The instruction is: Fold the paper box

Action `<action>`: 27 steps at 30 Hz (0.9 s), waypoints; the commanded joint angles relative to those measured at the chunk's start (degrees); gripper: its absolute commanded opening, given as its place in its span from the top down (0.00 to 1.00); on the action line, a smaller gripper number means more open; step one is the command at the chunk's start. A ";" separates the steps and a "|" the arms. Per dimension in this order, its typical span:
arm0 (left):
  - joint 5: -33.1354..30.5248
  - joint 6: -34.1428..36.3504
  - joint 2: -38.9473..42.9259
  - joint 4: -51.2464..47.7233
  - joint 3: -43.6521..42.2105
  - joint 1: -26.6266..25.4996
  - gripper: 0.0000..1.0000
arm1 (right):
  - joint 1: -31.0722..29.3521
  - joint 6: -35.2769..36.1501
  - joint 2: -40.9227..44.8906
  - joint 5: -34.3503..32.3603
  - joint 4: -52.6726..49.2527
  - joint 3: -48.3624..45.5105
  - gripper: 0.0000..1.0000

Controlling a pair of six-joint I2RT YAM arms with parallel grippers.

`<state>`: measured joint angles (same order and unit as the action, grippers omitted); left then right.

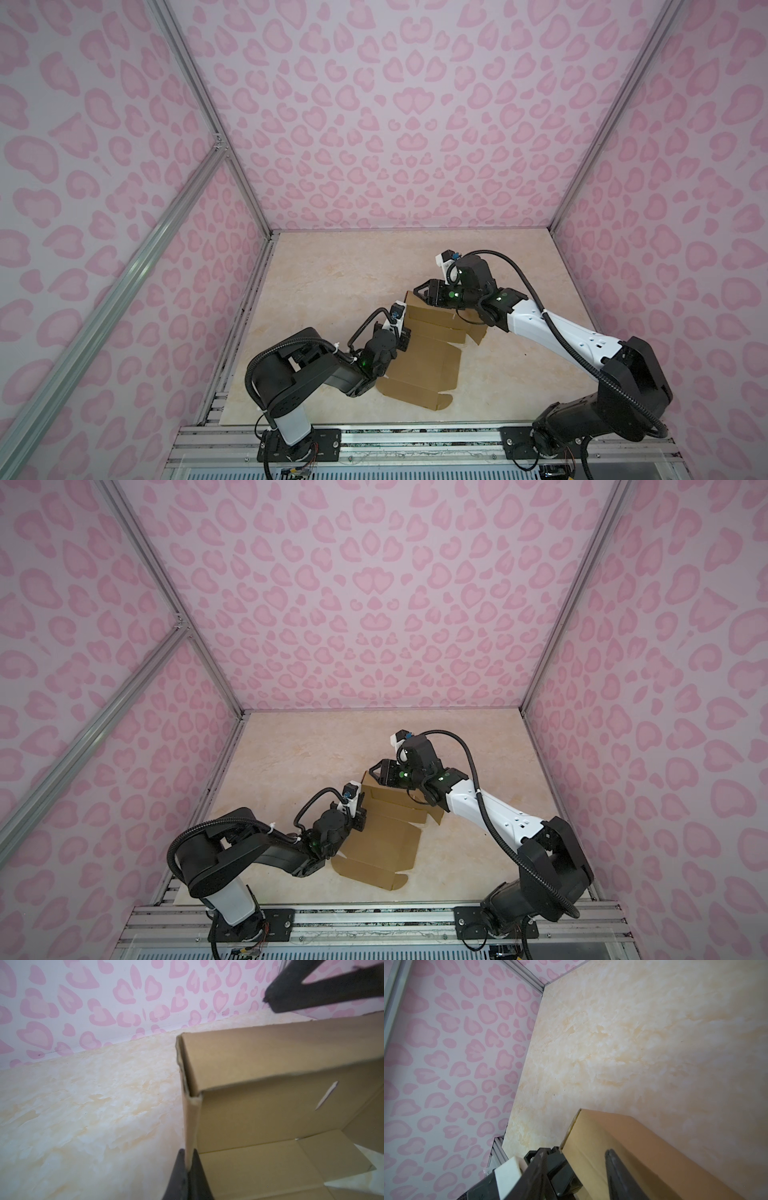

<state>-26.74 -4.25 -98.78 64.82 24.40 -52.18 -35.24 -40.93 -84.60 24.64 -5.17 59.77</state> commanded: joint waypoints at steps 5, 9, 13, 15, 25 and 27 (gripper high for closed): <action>1.34 1.13 -0.62 2.64 0.47 0.24 0.97 | -0.48 0.93 -0.74 -0.05 1.48 -0.84 0.52; 1.17 1.27 -0.89 2.82 0.44 0.33 0.97 | -0.44 0.93 -1.14 -0.28 1.92 -1.54 0.52; 1.08 1.26 -1.24 3.09 0.50 0.42 0.97 | -0.44 1.26 -1.58 -0.73 1.66 -1.59 0.52; 1.28 1.44 -1.48 3.13 0.72 0.45 0.97 | -0.41 1.27 -1.79 -0.72 1.74 -1.60 0.52; 1.33 2.78 -2.55 4.65 1.82 0.90 0.84 | -0.57 0.95 -2.30 -0.43 1.98 -1.77 0.52; 1.89 2.93 -2.64 5.09 1.97 0.99 0.82 | -0.59 0.99 -2.37 -0.37 1.94 -1.91 0.53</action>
<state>-25.43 -2.35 -101.03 66.67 25.78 -51.33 -35.75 -40.27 -86.41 24.25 -2.59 58.43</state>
